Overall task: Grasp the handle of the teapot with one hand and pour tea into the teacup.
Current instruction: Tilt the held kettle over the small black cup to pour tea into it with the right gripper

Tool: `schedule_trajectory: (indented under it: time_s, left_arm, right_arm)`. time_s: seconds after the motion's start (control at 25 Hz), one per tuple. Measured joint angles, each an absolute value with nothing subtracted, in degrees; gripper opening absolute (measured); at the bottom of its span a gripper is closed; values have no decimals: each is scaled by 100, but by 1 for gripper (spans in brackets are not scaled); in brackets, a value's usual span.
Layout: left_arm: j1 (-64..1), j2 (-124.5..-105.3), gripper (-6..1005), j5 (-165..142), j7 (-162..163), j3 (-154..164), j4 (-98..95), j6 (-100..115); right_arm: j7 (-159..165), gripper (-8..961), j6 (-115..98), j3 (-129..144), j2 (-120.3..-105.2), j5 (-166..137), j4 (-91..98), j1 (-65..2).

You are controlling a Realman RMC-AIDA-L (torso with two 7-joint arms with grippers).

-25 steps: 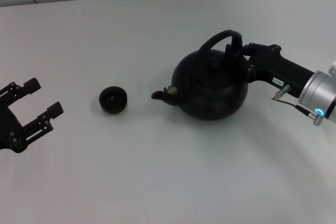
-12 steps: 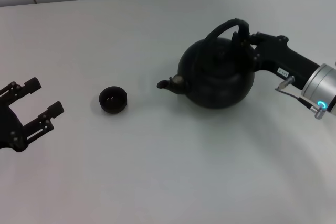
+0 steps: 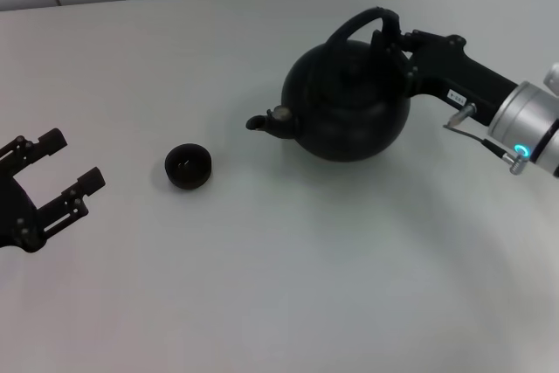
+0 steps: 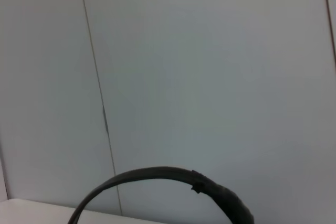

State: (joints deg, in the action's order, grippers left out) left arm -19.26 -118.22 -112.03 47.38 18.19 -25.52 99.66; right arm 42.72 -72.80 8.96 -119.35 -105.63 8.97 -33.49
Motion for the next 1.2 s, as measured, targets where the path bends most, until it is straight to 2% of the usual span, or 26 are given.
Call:
schedule_trajectory:
  time_s: [0.68, 1.2]
  left_arm:
    - [-1885, -11821, 699, -11196, 4737, 1853, -2539, 10018]
    - [-1857, -11822, 699, -11197, 4737, 1845, -2540, 10009]
  right_arm:
    - [4275, 108, -6470, 1364, -11927, -10602, 929, -4102]
    - [4272, 109, -6322, 1591, -11927, -10607, 968, -4375]
